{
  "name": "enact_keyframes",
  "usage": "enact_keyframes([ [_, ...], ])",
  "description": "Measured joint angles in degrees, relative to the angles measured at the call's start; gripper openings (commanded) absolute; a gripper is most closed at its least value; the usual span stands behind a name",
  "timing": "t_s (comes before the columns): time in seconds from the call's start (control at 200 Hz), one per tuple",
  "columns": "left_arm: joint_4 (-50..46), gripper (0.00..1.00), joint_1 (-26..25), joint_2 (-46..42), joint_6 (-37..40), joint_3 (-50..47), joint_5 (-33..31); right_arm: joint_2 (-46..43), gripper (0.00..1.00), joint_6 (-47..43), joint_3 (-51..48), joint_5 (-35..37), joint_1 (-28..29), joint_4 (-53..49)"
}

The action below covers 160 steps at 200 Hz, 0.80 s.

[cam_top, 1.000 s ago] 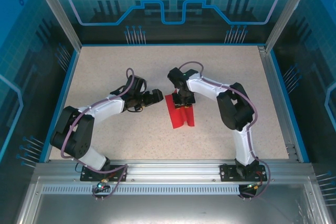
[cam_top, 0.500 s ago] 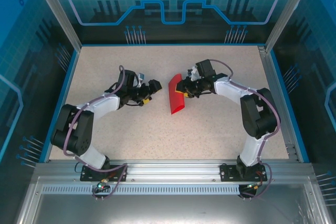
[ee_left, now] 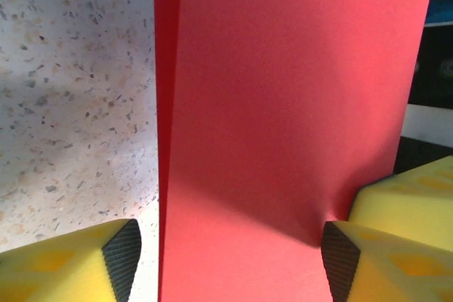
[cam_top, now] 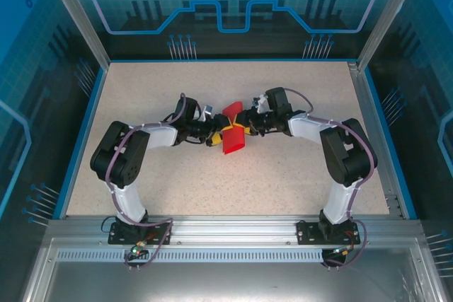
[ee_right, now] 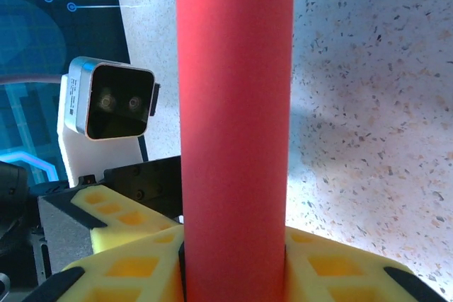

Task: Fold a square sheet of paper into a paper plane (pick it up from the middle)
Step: Fold the square sheet of paper in half at the center of the table.

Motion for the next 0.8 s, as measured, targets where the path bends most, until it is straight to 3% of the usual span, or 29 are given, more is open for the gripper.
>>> enact_keyframes([
  [0.13, 0.26, 0.57, -0.02, 0.09, -0.66, 0.15, 0.04, 0.96, 0.35, 0.52, -1.07, 0.46, 0.0, 0.42],
  [0.485, -3.98, 0.54, -0.02, 1.16, 0.28, 0.26, -3.02, 2.67, 0.44, -1.38, -4.15, 4.22, 0.02, -4.07],
  [0.8, -9.6, 0.56, -0.02, 1.16, 3.45, 0.44, -5.99, 0.9, 0.6, -7.65, -2.45, 8.96, 0.48, -14.43],
])
